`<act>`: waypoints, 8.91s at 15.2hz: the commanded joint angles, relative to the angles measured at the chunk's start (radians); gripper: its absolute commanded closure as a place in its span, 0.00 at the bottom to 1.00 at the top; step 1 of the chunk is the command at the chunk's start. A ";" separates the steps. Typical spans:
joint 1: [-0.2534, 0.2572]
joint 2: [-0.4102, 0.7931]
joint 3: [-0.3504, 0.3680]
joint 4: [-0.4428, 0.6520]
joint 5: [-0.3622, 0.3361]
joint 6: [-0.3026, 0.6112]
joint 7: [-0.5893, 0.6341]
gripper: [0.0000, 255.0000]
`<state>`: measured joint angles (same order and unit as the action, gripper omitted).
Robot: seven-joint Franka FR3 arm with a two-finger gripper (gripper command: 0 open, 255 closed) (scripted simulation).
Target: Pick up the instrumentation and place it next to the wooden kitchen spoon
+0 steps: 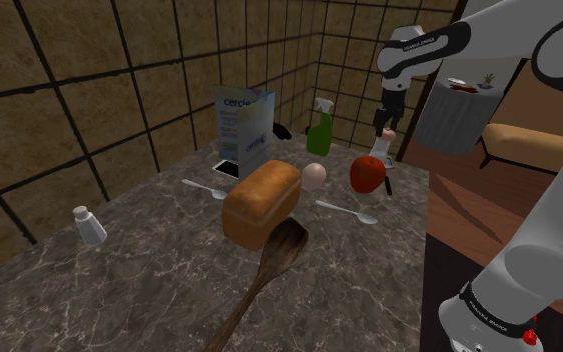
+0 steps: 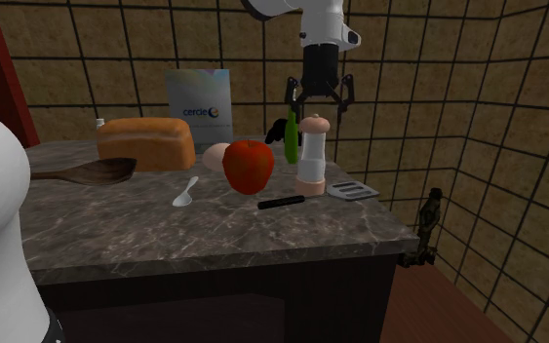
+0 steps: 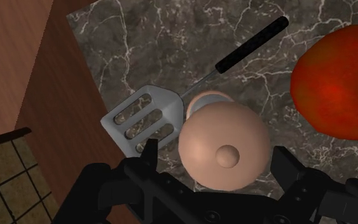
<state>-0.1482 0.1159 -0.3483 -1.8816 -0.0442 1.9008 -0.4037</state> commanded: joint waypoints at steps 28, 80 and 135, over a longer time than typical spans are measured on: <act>0.002 -0.028 -0.001 0.153 -0.008 -0.180 -0.005 1.00; 0.172 -0.353 0.171 0.296 -0.048 -0.659 0.309 1.00; 0.665 0.110 1.271 0.702 -0.027 -0.628 1.892 1.00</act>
<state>0.5206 0.2318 0.9220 -1.1589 -0.0758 1.2550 1.4865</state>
